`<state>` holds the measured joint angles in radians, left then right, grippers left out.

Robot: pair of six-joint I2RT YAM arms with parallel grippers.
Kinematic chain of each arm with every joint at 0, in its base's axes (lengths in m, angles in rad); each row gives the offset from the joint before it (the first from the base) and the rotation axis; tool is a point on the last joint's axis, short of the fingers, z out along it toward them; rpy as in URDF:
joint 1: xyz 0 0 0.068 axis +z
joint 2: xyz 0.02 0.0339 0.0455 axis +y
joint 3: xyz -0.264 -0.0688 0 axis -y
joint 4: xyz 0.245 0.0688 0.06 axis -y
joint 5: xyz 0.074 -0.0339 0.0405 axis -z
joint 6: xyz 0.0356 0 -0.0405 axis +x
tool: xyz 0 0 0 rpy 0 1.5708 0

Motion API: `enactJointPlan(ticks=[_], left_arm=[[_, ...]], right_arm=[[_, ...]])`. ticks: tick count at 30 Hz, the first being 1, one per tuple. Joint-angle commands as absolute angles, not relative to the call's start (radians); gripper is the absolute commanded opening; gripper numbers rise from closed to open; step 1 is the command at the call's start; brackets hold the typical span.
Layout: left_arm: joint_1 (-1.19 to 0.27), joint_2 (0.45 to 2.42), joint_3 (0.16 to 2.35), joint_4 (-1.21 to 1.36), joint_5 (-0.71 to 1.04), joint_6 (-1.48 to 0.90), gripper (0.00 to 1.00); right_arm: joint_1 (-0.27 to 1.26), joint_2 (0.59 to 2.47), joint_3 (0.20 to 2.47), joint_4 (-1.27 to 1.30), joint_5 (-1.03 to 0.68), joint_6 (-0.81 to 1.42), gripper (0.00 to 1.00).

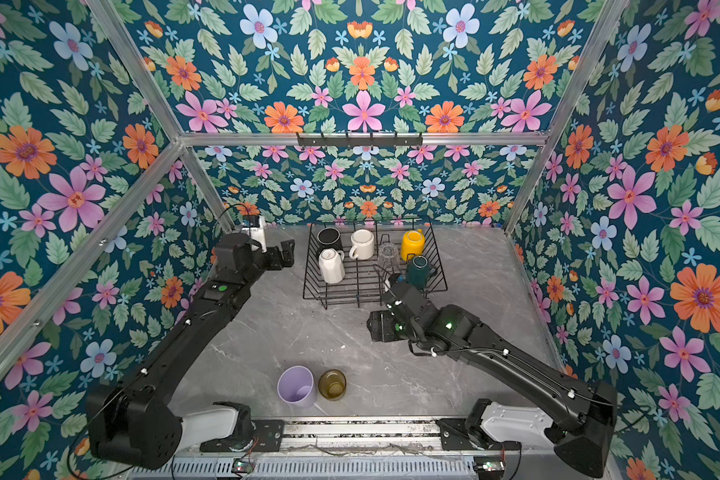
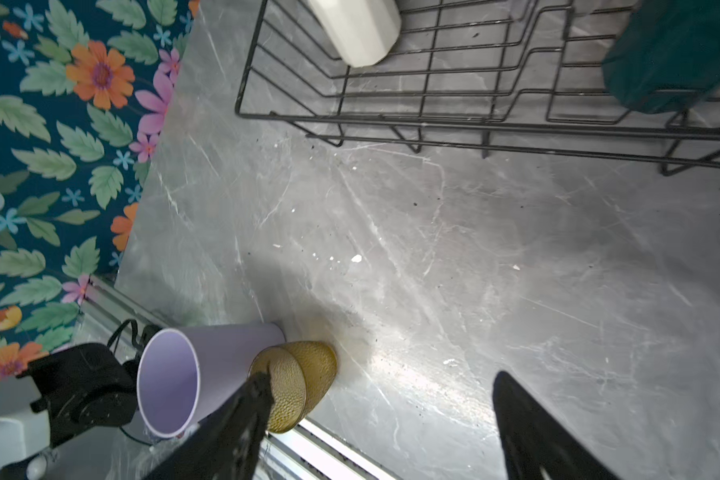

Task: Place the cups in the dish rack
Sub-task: 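Open the left gripper and lift away while the right gripper reaches toward the lilac cup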

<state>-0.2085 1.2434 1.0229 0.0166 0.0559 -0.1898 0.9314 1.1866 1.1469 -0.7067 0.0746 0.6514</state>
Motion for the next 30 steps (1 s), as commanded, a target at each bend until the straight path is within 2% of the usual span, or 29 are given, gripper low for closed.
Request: enactJointPlan(ticks=[1,11,20,30], left_arm=[[-0.145,1.223,0.997,0.121,0.111,-0.278,1.00],[-0.048,1.192,0.960,0.133,0.164,-0.355,1.00],[-0.033,1.164,0.934,0.125,0.109,-0.349,1.00],[-0.011,1.163,0.930,0.123,0.120,-0.367,1.00]], right_arm=[[1.000,1.242,1.193,-0.730,0.145,0.668,0.82],[1.170,1.478,1.357,-0.721,0.134,0.680,0.81],[1.239,1.609,1.463,-0.717,0.097,0.673,0.78],[1.278,1.726,1.542,-0.763,0.085,0.674,0.69]])
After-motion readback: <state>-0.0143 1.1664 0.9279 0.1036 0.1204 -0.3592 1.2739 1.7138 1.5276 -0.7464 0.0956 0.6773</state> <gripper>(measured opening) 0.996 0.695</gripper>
